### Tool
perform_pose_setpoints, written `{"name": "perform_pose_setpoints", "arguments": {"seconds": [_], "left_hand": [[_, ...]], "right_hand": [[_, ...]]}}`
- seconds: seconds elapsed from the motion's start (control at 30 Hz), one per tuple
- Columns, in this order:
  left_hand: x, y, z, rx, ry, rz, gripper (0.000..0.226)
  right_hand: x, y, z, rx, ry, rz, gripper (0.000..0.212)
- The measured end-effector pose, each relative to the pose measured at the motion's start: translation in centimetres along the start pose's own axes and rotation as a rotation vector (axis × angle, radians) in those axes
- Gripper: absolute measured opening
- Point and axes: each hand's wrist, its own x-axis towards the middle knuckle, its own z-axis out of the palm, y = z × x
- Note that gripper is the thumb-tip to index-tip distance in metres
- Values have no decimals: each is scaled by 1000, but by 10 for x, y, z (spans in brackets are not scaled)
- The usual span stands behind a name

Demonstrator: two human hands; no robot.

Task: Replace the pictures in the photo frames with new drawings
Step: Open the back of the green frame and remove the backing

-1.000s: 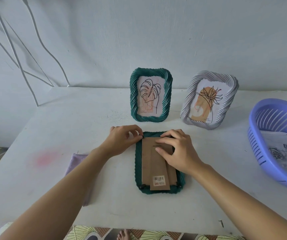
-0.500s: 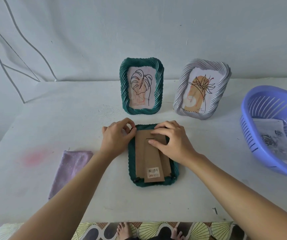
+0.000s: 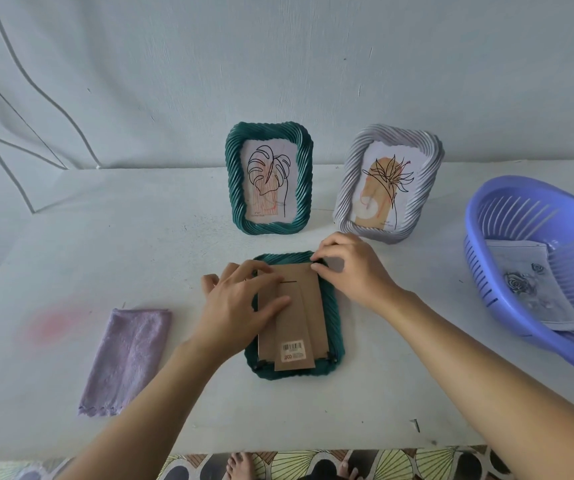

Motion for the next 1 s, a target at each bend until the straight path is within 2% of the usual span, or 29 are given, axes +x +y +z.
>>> {"name": "perform_pose_setpoints", "arguments": {"seconds": [0.13,0.2,0.33,0.43,0.57,0.77,0.9,1.0], "left_hand": [[0,-1,2,14,13,-1,47],[0,-1,3,4,28,3,47],[2,-2,3,5,36,3,44],[3,-2,2,15,31,5,44],[0,-1,3,25,34,6,45],[-7,4,6,54,33,4,40],[-9,7,5,31,49,6,38],[-13,10,0,6,51,24,38]], "right_hand": [[5,-1,-5,24,-11,8,10],[5,0,-4,94,8,69,9],[8,-4,6,265,146,247,9],[11,-7,11,276,199,318,9],[1,-6,9,297,175,243,7],[-34,-12,-6,206,129,89,24],[-65,-25,-15,173,136,66,20],[-90,-31,-16,164,63,66,13]]}}
